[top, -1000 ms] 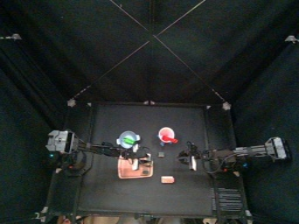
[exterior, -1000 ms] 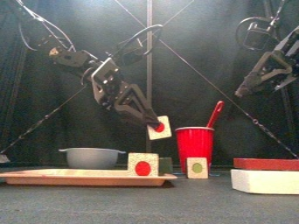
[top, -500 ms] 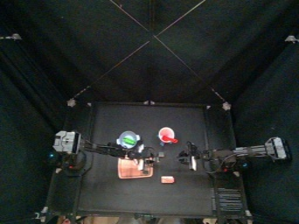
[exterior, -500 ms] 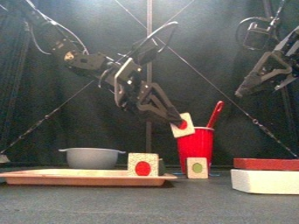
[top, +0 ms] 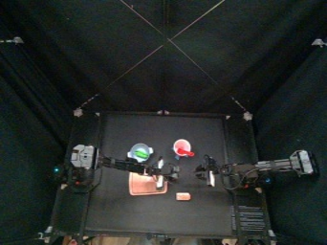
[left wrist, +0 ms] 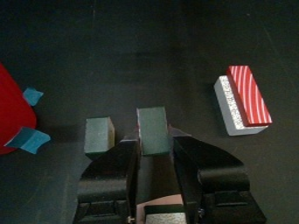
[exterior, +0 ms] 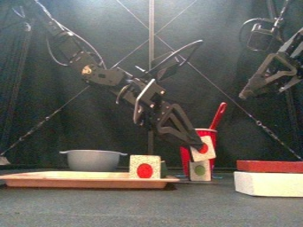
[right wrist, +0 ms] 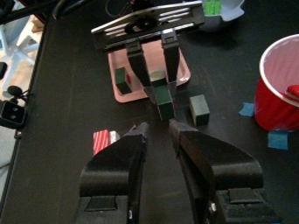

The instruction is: Place green sushi piece right of plate

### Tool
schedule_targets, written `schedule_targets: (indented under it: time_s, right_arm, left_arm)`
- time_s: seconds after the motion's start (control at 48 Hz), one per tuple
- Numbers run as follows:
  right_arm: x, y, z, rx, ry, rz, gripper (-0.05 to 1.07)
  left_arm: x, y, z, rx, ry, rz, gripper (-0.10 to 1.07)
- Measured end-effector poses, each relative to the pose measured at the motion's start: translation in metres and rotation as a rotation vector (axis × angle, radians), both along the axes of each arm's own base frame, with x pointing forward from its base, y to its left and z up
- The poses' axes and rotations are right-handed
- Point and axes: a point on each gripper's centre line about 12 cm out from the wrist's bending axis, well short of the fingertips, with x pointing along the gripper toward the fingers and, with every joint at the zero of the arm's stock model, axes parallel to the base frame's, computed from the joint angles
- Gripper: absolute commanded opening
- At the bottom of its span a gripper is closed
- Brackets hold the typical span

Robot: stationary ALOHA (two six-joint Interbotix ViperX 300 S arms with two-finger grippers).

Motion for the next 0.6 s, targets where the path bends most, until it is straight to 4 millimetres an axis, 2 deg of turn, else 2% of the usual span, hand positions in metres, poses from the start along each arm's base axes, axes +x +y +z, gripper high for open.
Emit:
schedule_targets:
  time_s: [0.604]
  right_arm:
    - [0.0, 0.0, 0.0, 0.0, 0.002, 0.0, 0.69]
  left_arm:
    - [0.008, 0.001, -0.019, 0.008, 0.084, 0.007, 0.54]
